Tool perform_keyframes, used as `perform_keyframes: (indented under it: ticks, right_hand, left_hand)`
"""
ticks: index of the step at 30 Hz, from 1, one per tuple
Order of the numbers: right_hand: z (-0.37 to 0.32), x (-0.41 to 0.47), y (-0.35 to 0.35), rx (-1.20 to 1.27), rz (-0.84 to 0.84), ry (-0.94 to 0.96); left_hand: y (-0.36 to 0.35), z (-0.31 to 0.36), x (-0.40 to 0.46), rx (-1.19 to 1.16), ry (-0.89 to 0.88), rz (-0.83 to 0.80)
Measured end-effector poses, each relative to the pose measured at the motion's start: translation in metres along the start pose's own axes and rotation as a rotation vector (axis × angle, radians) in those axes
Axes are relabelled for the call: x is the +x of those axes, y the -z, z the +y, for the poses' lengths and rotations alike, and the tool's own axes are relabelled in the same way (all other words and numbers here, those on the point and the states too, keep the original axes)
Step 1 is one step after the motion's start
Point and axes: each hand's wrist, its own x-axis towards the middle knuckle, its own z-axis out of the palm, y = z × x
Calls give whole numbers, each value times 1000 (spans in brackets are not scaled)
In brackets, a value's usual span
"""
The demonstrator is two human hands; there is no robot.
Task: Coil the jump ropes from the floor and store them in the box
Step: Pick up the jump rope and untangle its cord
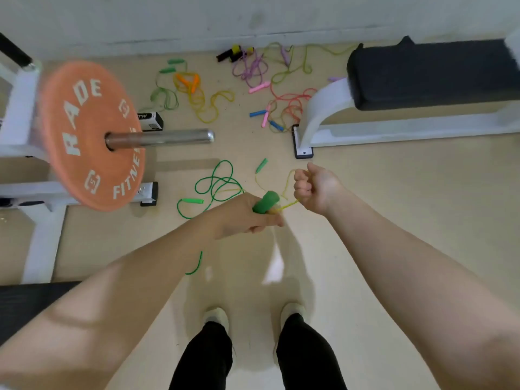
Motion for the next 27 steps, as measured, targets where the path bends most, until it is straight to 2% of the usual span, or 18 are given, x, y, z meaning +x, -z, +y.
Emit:
perform_keyframes:
  ticks: [2,4,6,9,12,14,17,19,20,23,25,27]
  right_hand:
    - [-21,-46,-8,-276,-82,76]
    - [-36,-90,-17,-564,-275,124]
    - [-49,-128,-27,-817,-433,135]
    - [-59,-170,-36,-1066,-544,95]
    - [-61,-195,-30,-1178,-602,70]
    - [-60,-204,-16,-1244,-580,57]
    - [-60,-207,2,-1275,-385,11]
    - [-61,-205,4,-1125,-233,-3]
    - [-62,-205,1,-977,-218,-2]
    - [-63,-214,-18,-419,-362,-66]
    - [-67,-219,-28,-217,-326,-27]
    - [-77,-218,-34,-135,-211,74]
  left_hand:
    - [3,21,-25,7,36,7]
    - [1,45,-43,-89,63,77]
    - [-5,70,-55,-441,47,110]
    - [-15,110,-69,-1015,-34,75]
    - [-25,138,-77,-1191,-144,240]
    - [-29,149,-78,-1137,-153,392]
    - [-34,160,-86,-786,-155,501]
    - [-41,170,-96,-538,-254,381]
    - [-47,175,-102,-407,-309,286]
    - [-63,183,-115,-102,-405,34]
    - [-67,180,-116,-12,-387,-97]
    - [-67,170,-116,105,-305,-179]
